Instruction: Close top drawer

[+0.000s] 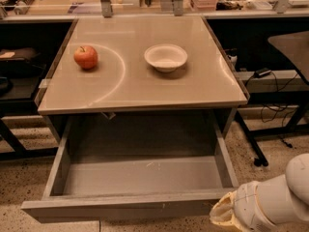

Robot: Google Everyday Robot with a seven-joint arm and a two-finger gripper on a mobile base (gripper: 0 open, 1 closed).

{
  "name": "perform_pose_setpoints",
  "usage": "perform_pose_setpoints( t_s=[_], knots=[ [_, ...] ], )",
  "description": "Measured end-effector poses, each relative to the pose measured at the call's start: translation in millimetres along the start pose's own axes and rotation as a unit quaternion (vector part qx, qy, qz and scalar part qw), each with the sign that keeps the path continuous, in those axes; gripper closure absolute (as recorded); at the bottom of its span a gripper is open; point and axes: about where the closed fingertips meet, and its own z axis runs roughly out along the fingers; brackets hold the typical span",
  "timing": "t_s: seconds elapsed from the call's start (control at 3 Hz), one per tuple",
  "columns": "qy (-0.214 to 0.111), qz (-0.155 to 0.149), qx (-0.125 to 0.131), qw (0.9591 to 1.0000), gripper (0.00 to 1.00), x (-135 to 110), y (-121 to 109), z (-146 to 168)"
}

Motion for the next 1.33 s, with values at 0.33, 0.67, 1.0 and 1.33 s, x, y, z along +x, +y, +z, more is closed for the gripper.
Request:
perform_pose_setpoints(
  t_s=[0.33,0.67,1.0,1.33],
  knots=[
    [-0.025,-0.009,0.028,0.9993,1.00,-7.4,-16.0,14.5],
    [-0.025,-0.009,0.032,0.9991,0.81,-7.7,-18.0,14.4],
    [-0.025,-0.009,0.032,0.9991,0.58,-7.7,-18.0,14.4],
    [-0.025,-0.009,0.032,0.9991,0.36,-7.7,-18.0,14.4]
  ],
)
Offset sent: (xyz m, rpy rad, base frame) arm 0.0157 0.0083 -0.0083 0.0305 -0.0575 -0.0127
